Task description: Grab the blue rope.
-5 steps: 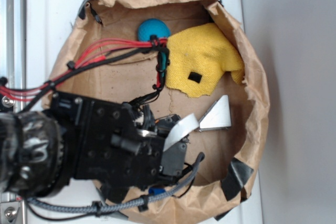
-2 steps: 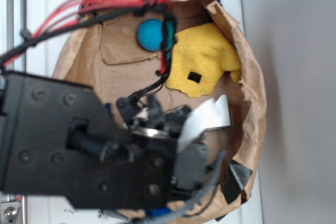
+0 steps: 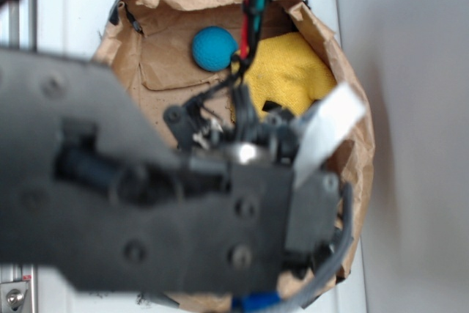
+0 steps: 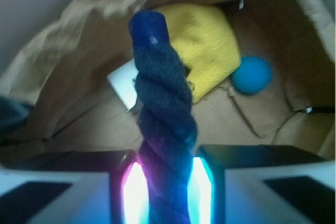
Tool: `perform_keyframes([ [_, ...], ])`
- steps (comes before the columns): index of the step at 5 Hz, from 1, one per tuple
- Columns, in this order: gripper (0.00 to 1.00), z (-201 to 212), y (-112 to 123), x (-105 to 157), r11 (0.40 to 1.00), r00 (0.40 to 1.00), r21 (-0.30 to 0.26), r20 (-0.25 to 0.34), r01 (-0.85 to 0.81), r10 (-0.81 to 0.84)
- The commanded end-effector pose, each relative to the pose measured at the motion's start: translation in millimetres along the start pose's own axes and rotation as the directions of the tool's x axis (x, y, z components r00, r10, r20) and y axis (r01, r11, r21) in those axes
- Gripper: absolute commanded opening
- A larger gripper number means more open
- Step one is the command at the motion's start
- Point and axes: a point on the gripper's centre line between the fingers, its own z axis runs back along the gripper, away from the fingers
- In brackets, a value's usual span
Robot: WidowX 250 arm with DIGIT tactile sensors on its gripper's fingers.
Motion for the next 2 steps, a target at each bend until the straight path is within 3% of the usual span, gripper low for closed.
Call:
perform_keyframes([
  [1, 0.0, 28.7, 33.9, 24.8, 0.993, 0.988, -0.008, 0.099, -0.12, 0.12],
  [2, 0.0, 30.1, 34.7, 15.3, 0.996, 0.982, 0.038, 0.178, -0.076, 0.068],
])
